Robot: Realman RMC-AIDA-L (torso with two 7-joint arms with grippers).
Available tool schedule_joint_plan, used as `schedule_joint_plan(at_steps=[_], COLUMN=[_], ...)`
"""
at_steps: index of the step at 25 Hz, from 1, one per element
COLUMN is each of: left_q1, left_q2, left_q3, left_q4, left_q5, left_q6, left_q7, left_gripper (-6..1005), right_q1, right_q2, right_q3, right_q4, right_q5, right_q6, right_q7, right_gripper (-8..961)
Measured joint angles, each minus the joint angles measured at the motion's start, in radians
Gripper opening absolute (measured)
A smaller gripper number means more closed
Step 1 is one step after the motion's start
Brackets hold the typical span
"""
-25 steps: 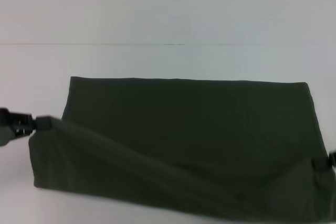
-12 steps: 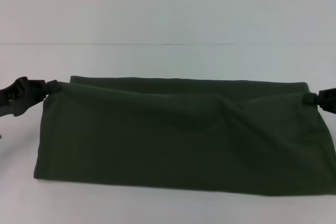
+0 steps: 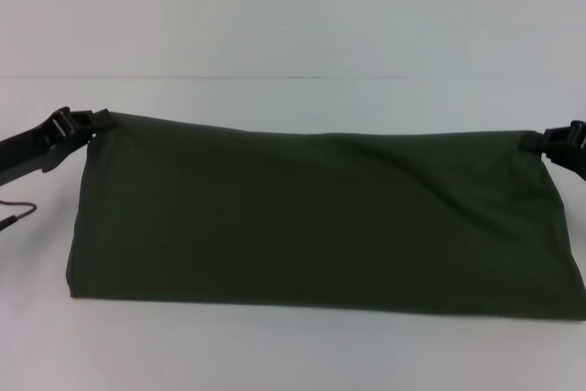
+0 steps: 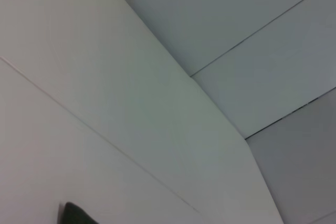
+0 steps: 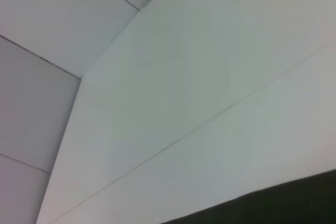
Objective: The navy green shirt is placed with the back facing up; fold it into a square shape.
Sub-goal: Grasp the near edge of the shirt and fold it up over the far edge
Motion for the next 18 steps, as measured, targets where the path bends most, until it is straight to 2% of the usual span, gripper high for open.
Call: schedule_joint_plan(at_steps=[3,7,15,18], left_q1=[-0.012,-0.029,-0.064,-0.07], left_q2=[-0.002,-0.022,-0.067,-0.071], left_q3=[-0.001,0.0,0.003,0.006], left_q4=[-0.001,-0.002,-0.007,-0.015], left_q5=[-0.008,-0.023,-0.038,-0.047], left_q6=[-0.028,-0.082,-0.195,-0.219], left_q7=[0.014,0.055,0.134,0.15], left_gripper=[34,36,35,34], right_q1=[0.003,0.003,0.031,0.037], right_q2=[0.0,0.004,0.04,0.049], right_q3=[0.004,0.002,-0.007,-0.024], right_q4=[-0.001,0.008,0.014,0.015], right_q5=[0.015,0.058,0.069,0.071], right_q6=[0.009,0.046,0.151,0.189], right_q7=[-0.004,-0.042,-0.091,-0.092], right_gripper=[127,132,143,147])
